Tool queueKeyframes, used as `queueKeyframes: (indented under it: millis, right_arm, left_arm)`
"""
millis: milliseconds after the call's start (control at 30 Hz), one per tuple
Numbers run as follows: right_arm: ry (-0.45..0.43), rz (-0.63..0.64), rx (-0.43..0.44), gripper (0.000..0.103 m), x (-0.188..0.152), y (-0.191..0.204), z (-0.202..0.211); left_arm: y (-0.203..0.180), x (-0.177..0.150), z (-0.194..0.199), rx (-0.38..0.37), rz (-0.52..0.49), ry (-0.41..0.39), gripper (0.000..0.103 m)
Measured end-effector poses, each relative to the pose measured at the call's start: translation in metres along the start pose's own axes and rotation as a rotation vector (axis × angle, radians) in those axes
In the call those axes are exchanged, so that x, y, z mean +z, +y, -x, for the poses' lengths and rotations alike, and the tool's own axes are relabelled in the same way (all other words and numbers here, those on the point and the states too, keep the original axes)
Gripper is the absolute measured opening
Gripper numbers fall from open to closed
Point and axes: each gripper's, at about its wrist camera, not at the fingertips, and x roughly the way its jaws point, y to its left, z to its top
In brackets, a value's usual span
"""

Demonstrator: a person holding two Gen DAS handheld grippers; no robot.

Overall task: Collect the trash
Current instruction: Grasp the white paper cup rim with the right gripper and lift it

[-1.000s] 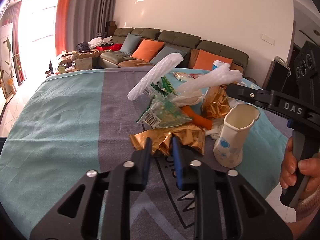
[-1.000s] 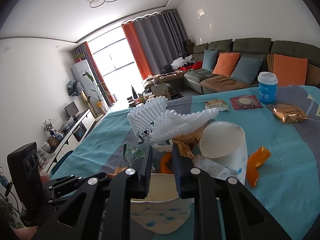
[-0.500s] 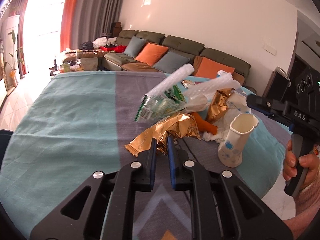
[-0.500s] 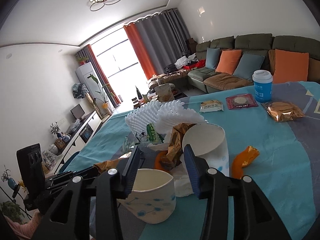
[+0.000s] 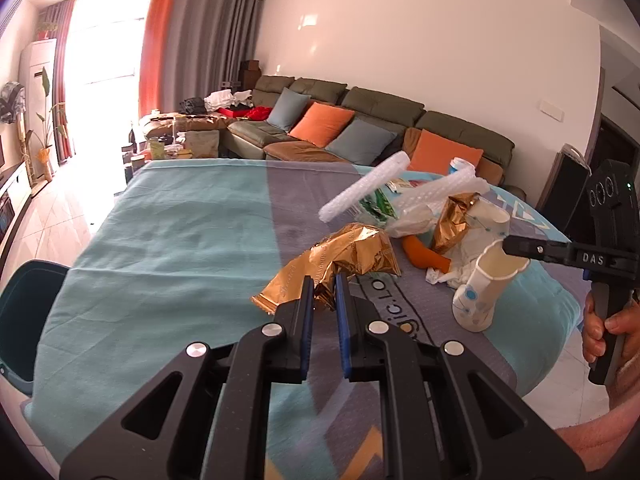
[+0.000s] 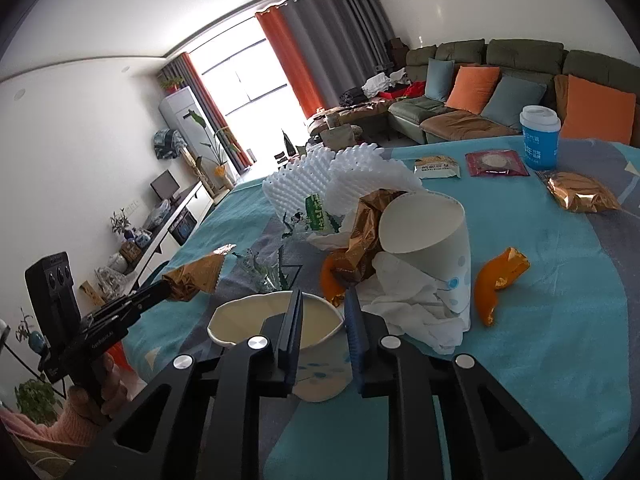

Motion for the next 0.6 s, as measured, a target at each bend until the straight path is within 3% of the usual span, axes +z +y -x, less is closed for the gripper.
queueKeyframes:
  millis: [300, 367, 433, 600]
  right_arm:
    - [0.108, 0.163, -0.06, 0.014, -0.005, 0.03, -0.003]
    - [0.107, 0.167, -0.04, 0.012, -0.006, 0.033, -0.002]
    - [0.097, 0.172, -0.013, 0.003, -0.005, 0.04, -0.002]
    - [0.066, 0.212, 0.056, 0.002, 0.005, 0.066, -0.009]
  left_arm:
    - [0.018, -0.005, 0.024, 0.052, 0.017, -0.029, 0.011]
    - [0.022, -0.006, 0.029, 0.065, 0.022, -0.034, 0.011]
    - [0.027, -0.008, 0.033, 0.078, 0.031, -0.037, 0.011]
    - [0.042, -0.009, 0.048, 0.118, 0.054, -0.057, 0.011]
